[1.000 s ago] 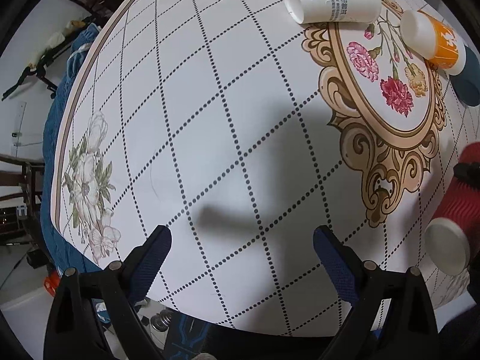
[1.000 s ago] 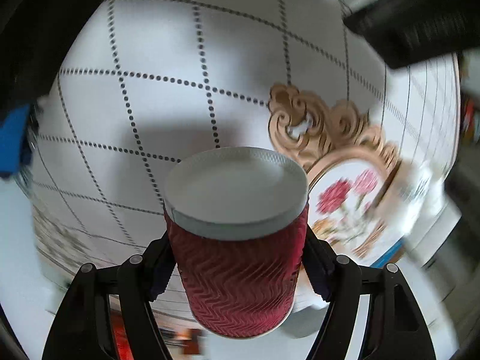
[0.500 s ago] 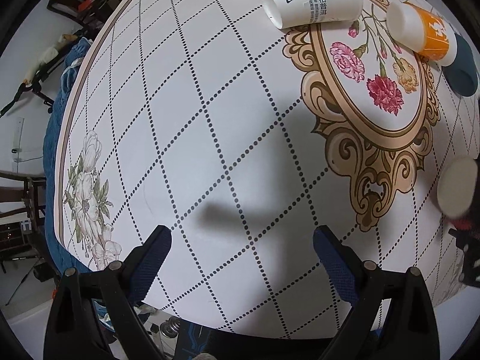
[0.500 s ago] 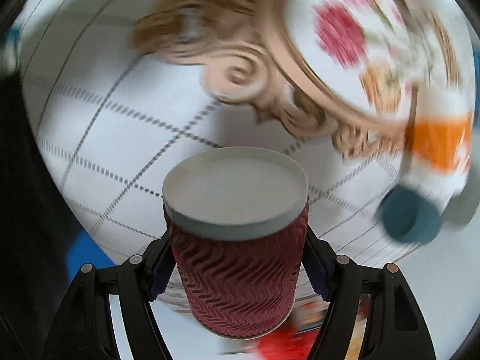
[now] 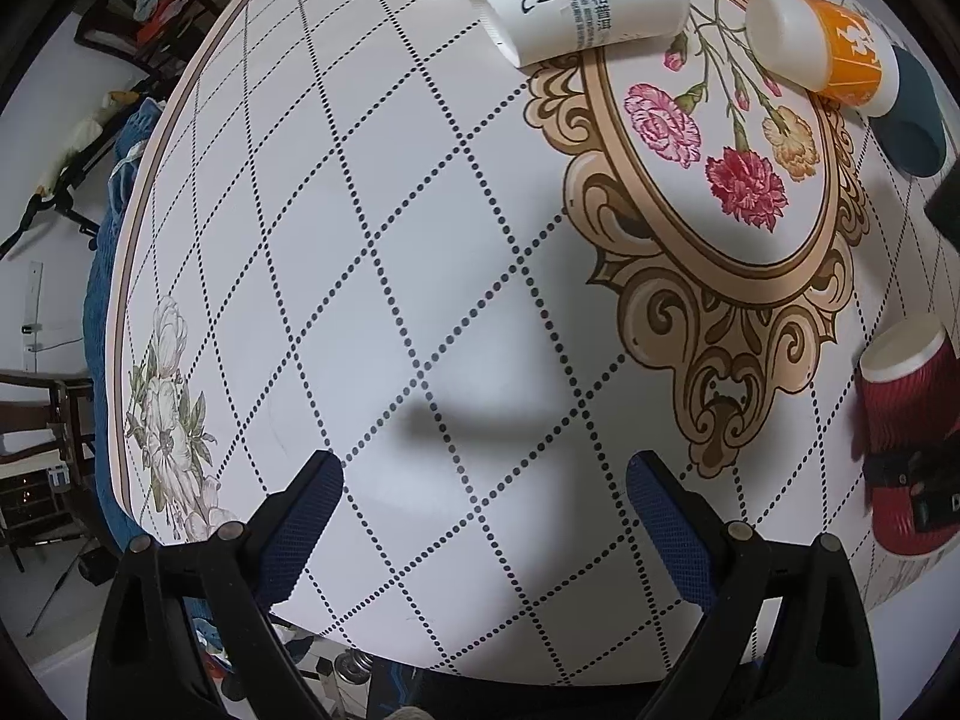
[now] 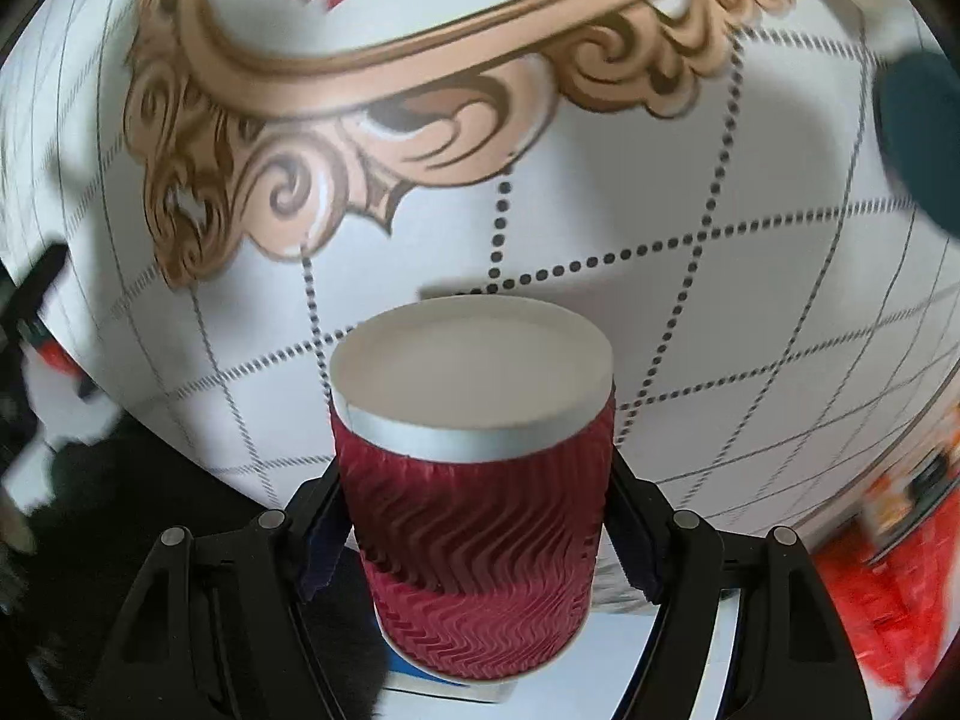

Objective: Flip cup upside down
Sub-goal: 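Rotate the right tool to turn the red cup rim-down, then lower the inverted red cup onto the tablecloth and open the right tool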

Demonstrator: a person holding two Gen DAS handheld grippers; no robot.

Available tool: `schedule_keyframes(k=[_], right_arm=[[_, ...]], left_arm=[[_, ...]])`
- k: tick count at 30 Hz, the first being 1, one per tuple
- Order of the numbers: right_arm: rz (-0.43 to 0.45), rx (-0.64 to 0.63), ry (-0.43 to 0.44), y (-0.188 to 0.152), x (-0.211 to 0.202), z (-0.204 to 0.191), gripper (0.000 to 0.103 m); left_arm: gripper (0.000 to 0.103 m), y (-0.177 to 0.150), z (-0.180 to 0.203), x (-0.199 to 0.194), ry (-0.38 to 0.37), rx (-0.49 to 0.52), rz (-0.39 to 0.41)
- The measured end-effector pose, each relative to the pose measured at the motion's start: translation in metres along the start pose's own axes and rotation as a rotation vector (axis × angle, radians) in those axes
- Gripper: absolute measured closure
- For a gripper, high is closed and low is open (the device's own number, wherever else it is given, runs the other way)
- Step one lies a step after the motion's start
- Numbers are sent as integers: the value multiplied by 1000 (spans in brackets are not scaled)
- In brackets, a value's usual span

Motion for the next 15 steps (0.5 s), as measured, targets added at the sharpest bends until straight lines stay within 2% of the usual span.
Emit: schedule_keyframes(k=[4, 7, 10, 12, 14, 15], right_arm=[[-8, 52, 34, 13, -11, 19, 25], [10, 61, 29, 22, -26, 56, 25], [24, 66, 33, 35, -47, 65, 25], [39, 66, 27, 28, -52, 73, 27], [76, 62, 13, 7, -68, 60, 27], [99, 62, 10, 8, -74, 60, 28]], left_arm=[[6, 3, 10, -4, 3, 13, 3], [6, 5, 15, -5, 5, 21, 4], [6, 6, 20, -7, 8, 27, 6], [6, 5, 23, -9, 7, 31, 9], [6, 6, 29, -12, 8, 38, 12], [6, 7, 31, -13, 9, 41, 14]])
Point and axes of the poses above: each gripper's, at about its wrist camera, not at the fingertips, and x roughly the way its jaws point, z to its right, y to its top, the point moved 7 cm from there along x, roughly the way its jaws point, and after that the axes turned 4 degrees about -x, right-handed, at the moved point
